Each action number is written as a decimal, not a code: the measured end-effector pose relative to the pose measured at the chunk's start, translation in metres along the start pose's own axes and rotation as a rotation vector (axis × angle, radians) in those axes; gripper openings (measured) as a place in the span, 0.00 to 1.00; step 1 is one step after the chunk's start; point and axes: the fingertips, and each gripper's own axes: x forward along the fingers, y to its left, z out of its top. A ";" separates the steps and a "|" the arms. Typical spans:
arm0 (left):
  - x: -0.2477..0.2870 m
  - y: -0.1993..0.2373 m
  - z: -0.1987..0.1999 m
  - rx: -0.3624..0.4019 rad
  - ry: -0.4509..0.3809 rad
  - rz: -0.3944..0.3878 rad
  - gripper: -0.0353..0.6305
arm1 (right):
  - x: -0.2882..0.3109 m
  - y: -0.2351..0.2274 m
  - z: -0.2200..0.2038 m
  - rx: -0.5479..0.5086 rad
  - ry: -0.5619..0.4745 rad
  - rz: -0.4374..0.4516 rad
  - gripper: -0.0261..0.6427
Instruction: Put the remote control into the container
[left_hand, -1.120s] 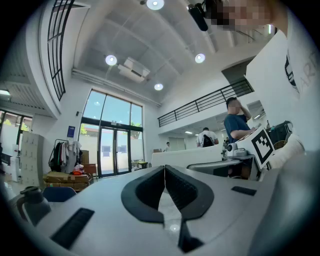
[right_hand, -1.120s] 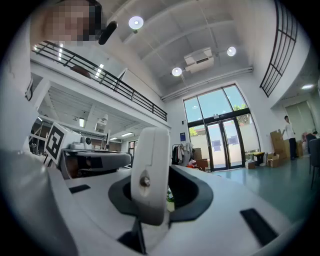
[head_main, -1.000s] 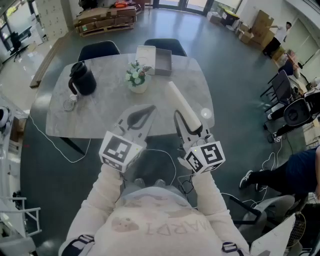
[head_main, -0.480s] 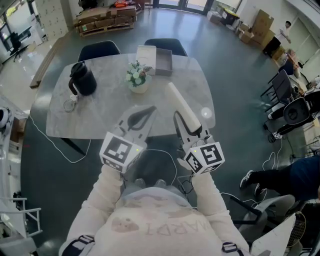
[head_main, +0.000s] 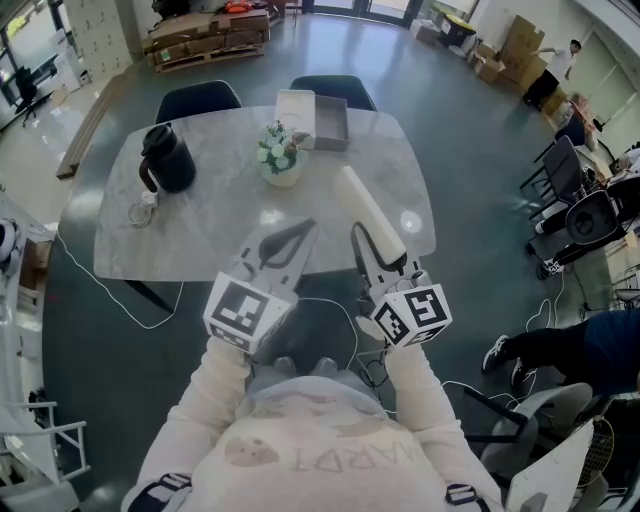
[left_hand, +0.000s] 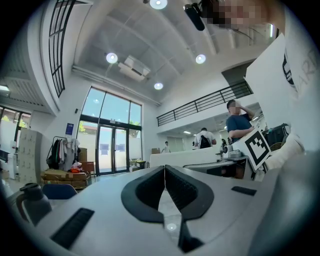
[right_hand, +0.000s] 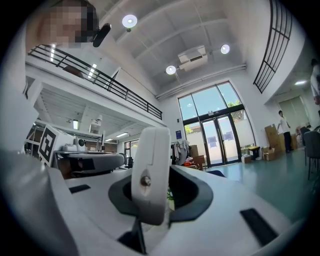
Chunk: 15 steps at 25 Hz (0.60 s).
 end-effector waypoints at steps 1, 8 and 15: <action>-0.002 0.001 0.000 0.000 -0.003 -0.007 0.07 | 0.003 0.000 -0.001 -0.001 0.003 -0.008 0.18; -0.020 0.011 -0.006 -0.002 -0.018 -0.043 0.07 | 0.021 0.003 -0.007 -0.020 0.035 -0.067 0.18; -0.007 0.025 -0.020 -0.045 -0.011 -0.075 0.07 | 0.053 -0.018 -0.015 -0.030 0.075 -0.110 0.18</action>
